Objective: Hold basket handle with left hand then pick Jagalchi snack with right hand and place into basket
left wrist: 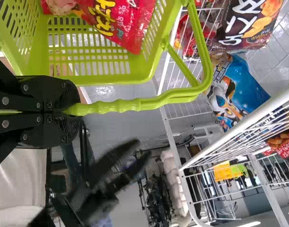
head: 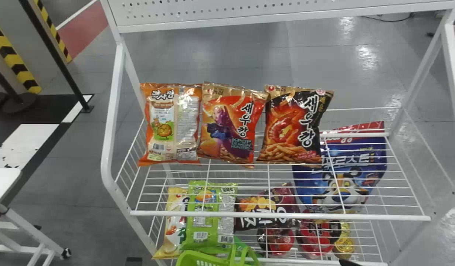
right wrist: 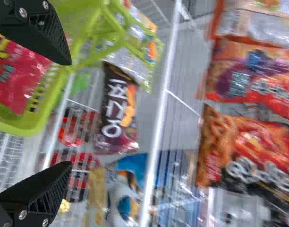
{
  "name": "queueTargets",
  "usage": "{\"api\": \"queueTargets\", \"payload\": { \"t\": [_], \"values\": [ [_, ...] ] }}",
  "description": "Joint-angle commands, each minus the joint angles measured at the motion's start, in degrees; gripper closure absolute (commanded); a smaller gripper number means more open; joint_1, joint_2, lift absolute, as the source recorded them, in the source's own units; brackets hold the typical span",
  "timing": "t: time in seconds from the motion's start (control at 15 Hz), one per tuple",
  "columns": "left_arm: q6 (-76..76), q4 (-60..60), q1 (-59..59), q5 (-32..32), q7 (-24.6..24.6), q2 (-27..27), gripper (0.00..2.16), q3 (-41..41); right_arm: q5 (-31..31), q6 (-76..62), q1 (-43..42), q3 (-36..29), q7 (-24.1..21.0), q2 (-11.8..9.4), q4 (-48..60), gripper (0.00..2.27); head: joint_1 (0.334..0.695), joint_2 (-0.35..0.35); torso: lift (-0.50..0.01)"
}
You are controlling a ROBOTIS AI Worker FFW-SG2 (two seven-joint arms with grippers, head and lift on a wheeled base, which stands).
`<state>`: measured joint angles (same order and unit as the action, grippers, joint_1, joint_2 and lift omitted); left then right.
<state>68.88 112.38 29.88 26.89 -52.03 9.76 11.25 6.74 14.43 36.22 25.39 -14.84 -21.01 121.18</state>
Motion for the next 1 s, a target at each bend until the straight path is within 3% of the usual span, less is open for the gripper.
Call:
{"api": "queueTargets", "payload": {
  "t": [0.0, 0.6, 0.93],
  "values": [
    [-0.36, -0.32, 0.0, 0.0, -0.01, -0.01, 1.71, 0.0, -3.57, -9.2, 2.01, -0.95, -2.12, -0.44, 2.57, 0.04, 0.695, 0.091, -0.01],
    [-1.59, -0.76, 0.53, 0.0, -0.62, -0.01, 1.71, 0.61, -3.49, -21.85, 4.12, -8.07, -2.12, -0.26, 0.46, 0.04, 0.695, -0.009, -0.01],
    [-1.95, -0.59, 1.32, 0.0, -0.71, -0.54, 1.71, 1.31, 1.44, -22.91, 4.12, -12.73, 0.96, 0.35, -1.21, 0.04, 0.695, -0.074, -0.01]
  ]
}}
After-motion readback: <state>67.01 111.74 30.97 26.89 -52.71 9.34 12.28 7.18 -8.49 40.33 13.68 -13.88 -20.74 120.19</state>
